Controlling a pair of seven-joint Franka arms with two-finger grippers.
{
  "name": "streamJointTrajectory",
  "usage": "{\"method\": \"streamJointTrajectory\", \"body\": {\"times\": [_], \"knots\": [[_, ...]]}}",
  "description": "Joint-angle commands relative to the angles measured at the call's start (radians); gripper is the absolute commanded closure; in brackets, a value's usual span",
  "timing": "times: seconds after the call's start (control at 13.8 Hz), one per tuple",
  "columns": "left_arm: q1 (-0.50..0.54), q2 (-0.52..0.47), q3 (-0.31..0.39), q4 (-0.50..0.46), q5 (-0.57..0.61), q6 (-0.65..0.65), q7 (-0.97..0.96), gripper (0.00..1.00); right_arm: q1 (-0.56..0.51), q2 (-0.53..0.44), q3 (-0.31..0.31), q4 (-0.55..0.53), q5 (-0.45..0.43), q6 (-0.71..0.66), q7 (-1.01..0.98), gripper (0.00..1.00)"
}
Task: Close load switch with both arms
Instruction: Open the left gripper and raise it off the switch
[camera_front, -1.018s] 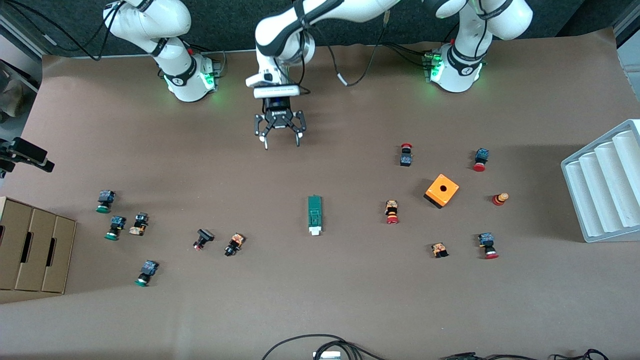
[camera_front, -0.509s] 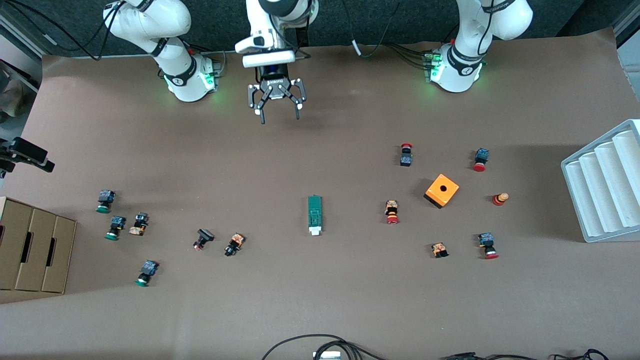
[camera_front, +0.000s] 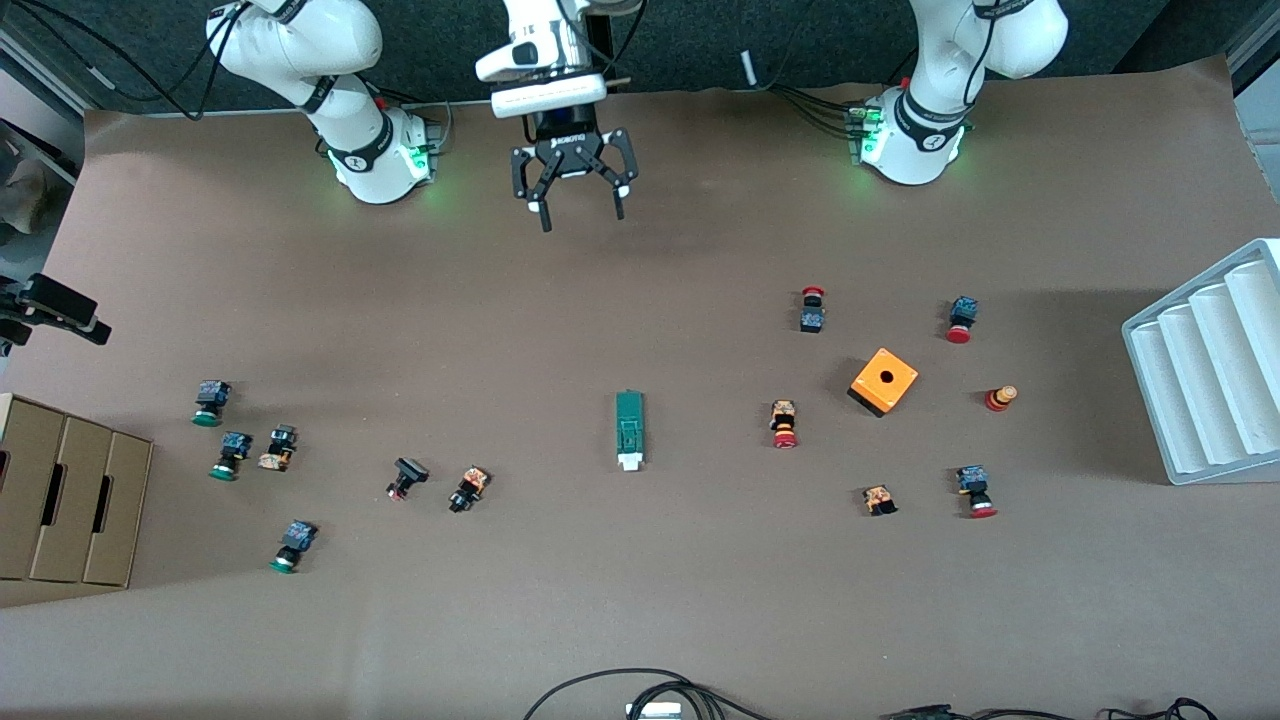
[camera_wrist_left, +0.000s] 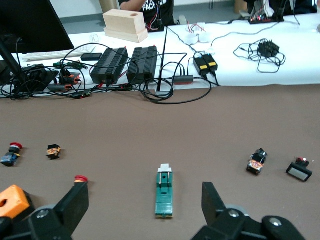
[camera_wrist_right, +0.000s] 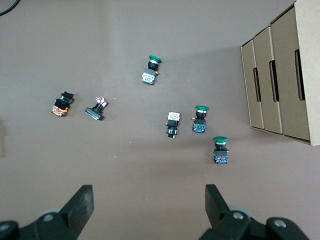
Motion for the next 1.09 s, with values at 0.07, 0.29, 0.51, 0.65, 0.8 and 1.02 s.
{"method": "streamJointTrajectory", "body": {"times": [0.07,0.29,0.51,0.65,0.8,1.02], "knots": [[0.045,-0.099,0.003,-0.025,-0.123,0.014,0.157,0.0,0.008,0.005,-0.002,0.015,-0.023,0.004,-0.007,0.01],[0.134,-0.167,-0.009,-0.013,-0.226,0.019,0.302,0.0,0.009,0.006,-0.001,0.015,-0.023,0.004,-0.006,0.01],[0.227,-0.192,-0.019,0.059,-0.331,0.019,0.453,0.0,0.009,0.006,-0.001,0.014,-0.023,0.004,-0.006,0.01],[0.273,-0.189,-0.019,0.113,-0.378,0.019,0.526,0.0,0.009,0.006,0.001,0.015,-0.023,0.004,-0.006,0.01],[0.327,-0.193,-0.019,0.133,-0.424,0.037,0.594,0.0,0.009,0.005,0.001,0.014,-0.021,0.004,-0.006,0.01],[0.384,-0.212,-0.019,0.15,-0.505,0.045,0.677,0.0,0.009,0.005,0.001,0.014,-0.021,0.004,-0.009,0.01]]}}
